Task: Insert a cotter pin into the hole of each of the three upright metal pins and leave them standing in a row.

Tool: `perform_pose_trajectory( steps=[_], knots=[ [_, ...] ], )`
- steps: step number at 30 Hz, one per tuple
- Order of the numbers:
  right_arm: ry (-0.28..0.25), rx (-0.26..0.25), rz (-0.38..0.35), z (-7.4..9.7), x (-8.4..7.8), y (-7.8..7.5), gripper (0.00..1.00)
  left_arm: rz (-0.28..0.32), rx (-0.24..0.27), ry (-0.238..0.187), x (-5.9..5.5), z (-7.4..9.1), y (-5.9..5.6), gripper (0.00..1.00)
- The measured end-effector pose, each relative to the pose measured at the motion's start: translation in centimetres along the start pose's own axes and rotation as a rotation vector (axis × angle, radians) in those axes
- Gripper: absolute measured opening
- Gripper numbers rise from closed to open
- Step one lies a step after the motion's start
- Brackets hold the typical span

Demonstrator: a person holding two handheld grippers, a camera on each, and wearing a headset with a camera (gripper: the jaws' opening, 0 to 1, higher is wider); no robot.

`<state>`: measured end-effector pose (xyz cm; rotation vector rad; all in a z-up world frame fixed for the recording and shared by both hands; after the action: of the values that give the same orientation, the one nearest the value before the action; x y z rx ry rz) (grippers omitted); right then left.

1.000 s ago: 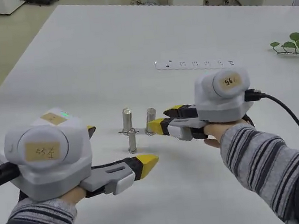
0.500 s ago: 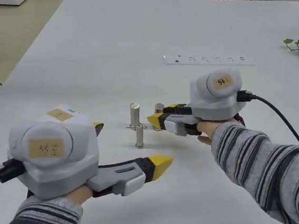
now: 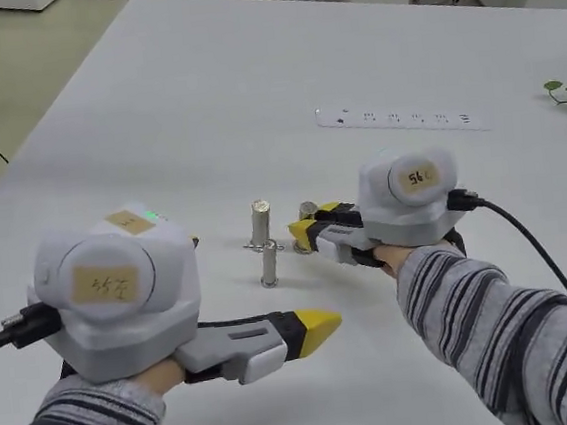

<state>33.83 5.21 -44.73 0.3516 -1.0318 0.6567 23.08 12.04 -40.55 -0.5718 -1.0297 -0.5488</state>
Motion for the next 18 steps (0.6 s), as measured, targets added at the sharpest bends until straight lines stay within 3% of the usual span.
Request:
perform_pose_trajectory(
  steps=[4,8,18],
  knots=[
    [0.012,-0.026,0.018,0.2,0.1,-0.3,0.08,-0.006,0.001,0.015,-0.2,0.1,0.1,0.98],
    [-0.006,-0.044,0.045,1.0,0.6,-0.4,0.08,-0.005,0.000,0.001,0.1,0.2,0.1,0.98],
    [-0.012,-0.044,0.050,3.6,0.7,0.1,0.08,-0.013,-0.007,-0.004,0.3,0.2,-0.1,0.99]
  ],
)
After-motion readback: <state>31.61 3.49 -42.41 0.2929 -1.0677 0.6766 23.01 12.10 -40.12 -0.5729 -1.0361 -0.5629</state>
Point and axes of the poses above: the centre of the closed fingertips' face, and the gripper's own axes: z roughly backward along the fingers, y roughly to its left, x roughly out of its top, the point moved 3 cm from there along z, roughly backward along the fingers, and after that the axes turned 7 degrees about -x, right-handed, at the moved point
